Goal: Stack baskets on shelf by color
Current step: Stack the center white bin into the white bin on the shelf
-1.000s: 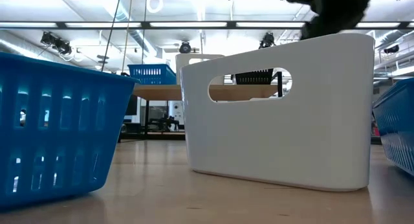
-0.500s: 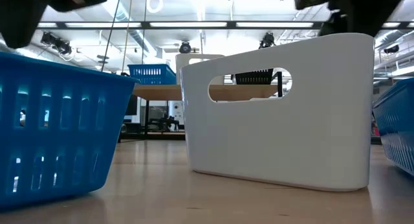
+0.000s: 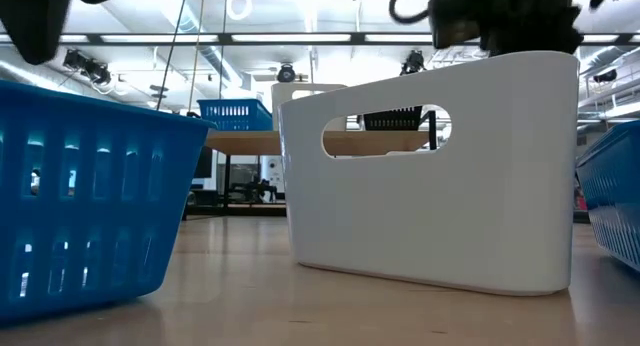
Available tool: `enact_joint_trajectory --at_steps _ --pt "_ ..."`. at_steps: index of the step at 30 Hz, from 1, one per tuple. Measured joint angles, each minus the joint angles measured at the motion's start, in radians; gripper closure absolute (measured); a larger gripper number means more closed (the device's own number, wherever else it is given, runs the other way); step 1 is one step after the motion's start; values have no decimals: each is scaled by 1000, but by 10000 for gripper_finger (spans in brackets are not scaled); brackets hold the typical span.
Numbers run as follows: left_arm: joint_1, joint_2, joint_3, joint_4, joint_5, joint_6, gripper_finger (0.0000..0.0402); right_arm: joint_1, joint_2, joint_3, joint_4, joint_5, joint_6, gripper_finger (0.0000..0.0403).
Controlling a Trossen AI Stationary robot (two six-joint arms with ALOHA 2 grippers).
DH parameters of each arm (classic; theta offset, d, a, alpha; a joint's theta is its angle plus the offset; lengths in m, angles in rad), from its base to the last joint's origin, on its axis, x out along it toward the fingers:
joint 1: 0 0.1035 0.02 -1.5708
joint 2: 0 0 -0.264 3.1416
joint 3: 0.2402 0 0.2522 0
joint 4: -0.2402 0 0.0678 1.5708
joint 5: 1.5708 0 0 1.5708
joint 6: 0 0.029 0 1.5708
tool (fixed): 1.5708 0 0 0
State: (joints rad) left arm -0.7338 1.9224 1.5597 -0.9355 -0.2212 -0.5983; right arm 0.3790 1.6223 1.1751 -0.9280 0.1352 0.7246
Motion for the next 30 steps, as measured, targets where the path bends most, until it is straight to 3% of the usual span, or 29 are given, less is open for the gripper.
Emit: enact_joint_trajectory --at_steps 9,17,23,30 --pt "-8 0 0 1 -4 -21 229 -47 108 0 -3 14 -80 241" --pt "-10 0 0 0 -4 -13 230 -125 104 0 -110 283 -119 241" --pt "-10 0 0 -3 -15 -19 230 -121 81 0 -137 262 -131 241" --pt "-10 1 0 -3 -15 -26 230 24 -24 103 -110 165 -115 241"
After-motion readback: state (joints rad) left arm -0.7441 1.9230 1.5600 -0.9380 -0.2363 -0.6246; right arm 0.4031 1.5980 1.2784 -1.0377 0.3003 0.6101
